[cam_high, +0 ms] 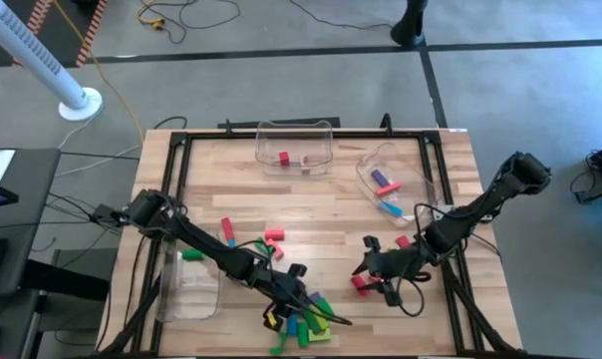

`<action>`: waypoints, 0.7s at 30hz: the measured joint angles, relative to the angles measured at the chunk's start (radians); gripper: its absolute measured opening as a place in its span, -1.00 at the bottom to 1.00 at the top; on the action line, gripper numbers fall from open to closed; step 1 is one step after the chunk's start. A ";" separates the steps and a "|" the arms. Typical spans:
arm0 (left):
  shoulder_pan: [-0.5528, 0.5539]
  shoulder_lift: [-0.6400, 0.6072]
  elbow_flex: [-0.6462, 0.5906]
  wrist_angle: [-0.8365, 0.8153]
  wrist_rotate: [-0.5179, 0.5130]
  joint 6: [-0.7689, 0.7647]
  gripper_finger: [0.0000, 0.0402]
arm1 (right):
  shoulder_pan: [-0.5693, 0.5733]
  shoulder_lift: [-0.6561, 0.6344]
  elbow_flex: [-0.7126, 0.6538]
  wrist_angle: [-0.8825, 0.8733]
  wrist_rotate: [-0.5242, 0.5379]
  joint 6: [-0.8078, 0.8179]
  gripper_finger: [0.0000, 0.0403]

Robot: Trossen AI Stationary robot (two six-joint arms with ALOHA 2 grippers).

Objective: Sort blocks by size
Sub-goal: Put the blue cylindrical block into the left transparent bin

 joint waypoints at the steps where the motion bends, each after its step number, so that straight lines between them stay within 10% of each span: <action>1: -0.002 0.000 0.000 -0.004 0.003 -0.005 -0.31 | 0.005 0.000 0.000 0.001 0.000 0.000 0.08; 21: -0.098 -0.002 -0.002 -0.058 0.053 0.120 -0.31 | 0.071 0.003 0.000 0.041 0.076 -0.002 0.08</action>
